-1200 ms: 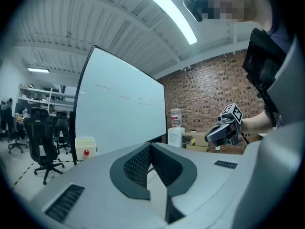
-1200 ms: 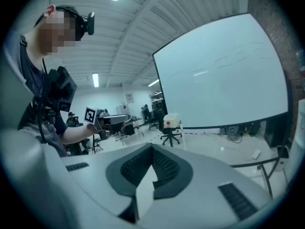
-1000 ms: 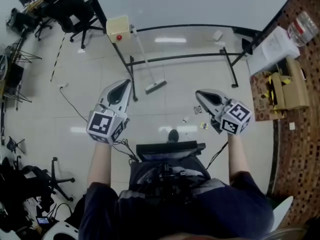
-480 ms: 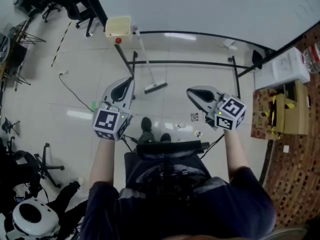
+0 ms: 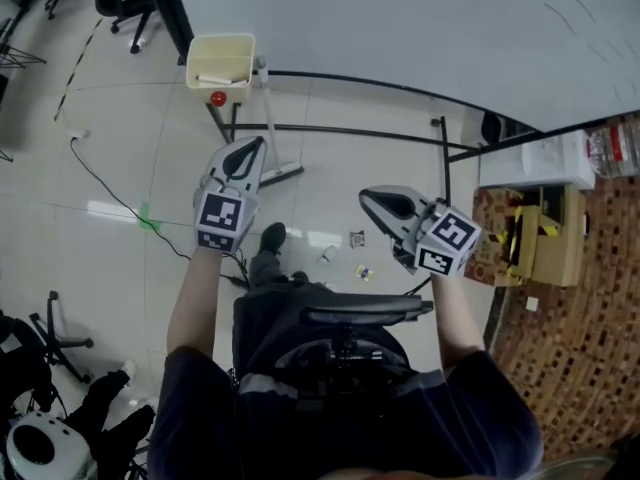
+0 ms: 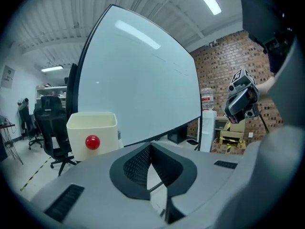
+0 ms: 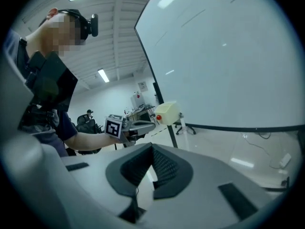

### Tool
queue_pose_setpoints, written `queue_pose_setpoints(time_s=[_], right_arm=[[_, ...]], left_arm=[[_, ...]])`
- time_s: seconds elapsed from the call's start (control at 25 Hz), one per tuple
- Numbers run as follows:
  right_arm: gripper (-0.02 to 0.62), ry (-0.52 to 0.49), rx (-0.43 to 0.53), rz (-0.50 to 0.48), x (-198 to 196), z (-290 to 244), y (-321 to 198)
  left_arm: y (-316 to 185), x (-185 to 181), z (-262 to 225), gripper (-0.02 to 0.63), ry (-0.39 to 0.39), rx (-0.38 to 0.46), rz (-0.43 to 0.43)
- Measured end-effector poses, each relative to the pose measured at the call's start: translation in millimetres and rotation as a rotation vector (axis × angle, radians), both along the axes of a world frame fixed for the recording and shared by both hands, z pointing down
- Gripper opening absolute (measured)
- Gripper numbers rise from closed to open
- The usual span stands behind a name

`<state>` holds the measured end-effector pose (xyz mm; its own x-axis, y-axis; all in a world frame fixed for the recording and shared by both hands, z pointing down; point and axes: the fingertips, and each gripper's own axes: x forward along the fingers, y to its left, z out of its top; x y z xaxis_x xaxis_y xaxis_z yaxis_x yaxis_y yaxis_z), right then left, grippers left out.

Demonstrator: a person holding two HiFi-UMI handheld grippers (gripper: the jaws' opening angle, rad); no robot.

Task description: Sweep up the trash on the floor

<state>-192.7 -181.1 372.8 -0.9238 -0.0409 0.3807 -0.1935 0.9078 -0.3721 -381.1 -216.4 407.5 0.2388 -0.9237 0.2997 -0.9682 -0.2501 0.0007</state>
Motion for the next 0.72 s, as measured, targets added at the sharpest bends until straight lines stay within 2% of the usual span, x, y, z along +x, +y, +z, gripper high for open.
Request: queue_pose_setpoints(time_s=[0.12,0.24,0.36,0.52,0.56,0.6,0.64,0.72], right_arm=[[0.014,0.028,-0.024,-0.009,-41,29,-20],[0.014,-0.001,-0.043,-0.033,-77,40,-39],[0.014,-0.021,-0.047,-0.026,-100,58,-59],[0.015,-0.027,-0.032,0.017,-119,74,-93],[0.014,-0.033,-0.03,0.029,-123,75,-100],[0.014,-0.036,-0.029,0.036,-126,75,-105],[0.014,-0.036,-0.031,0.038,-127,77,-109],[0.014,-0.03,-0.032,0.04,-127,82,-117]], left_arm=[[-33,-30,36,0.0,0.003,0.021,-0.037],[-59,-50,64,0.0,0.036,0.05,-0.079],[-79,-58,90,0.0,0.021,0.07,-0.1],[-104,-58,114,0.0,0.046,0.089,-0.103],[-109,-57,120,0.027,0.049,0.085,-0.099],[-114,-57,125,0.166,0.05,0.08,-0.097],[-119,-58,129,0.213,0.055,0.076,-0.099],[-129,-59,134,0.213,0.067,0.074,-0.11]])
